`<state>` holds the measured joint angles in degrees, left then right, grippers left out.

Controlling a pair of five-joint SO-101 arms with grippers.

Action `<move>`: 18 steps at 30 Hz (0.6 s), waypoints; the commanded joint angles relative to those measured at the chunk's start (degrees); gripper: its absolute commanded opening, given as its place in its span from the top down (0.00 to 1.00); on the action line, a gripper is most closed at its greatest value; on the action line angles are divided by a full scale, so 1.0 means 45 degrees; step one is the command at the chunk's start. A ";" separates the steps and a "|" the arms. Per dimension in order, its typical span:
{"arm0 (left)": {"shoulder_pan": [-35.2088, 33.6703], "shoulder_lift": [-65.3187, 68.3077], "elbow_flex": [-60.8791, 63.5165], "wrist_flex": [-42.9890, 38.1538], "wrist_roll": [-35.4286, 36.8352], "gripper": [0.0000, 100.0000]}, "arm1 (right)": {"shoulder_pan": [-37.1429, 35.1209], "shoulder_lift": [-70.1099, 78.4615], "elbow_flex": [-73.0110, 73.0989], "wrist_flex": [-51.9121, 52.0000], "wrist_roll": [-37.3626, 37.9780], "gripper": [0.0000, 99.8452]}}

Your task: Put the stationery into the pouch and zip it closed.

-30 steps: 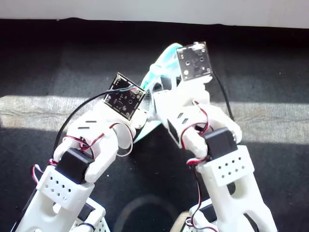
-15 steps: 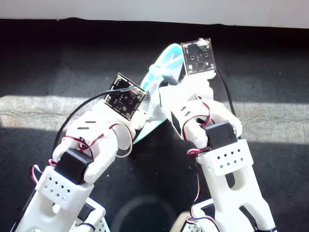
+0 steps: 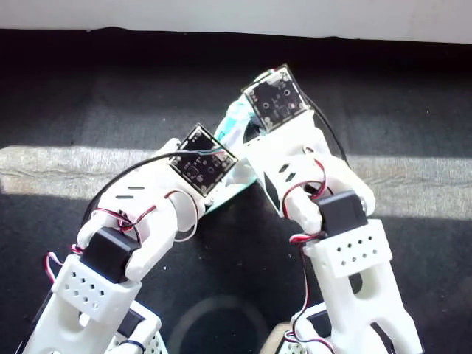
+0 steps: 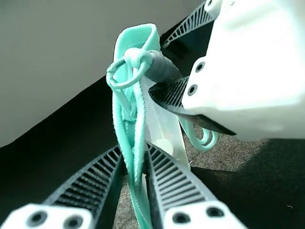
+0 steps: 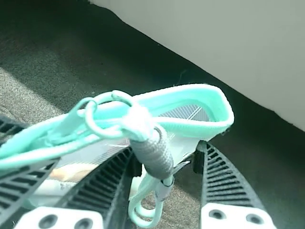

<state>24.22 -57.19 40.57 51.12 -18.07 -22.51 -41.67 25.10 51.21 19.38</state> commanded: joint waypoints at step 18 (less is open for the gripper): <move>-0.0068 0.0127 -0.0303 0.0332 -0.0234 0.99 | -0.0733 -0.0381 -0.0947 -0.0264 0.0449 0.92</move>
<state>24.04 -57.10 40.57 52.18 -18.59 -24.26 -42.02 24.92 51.21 20.70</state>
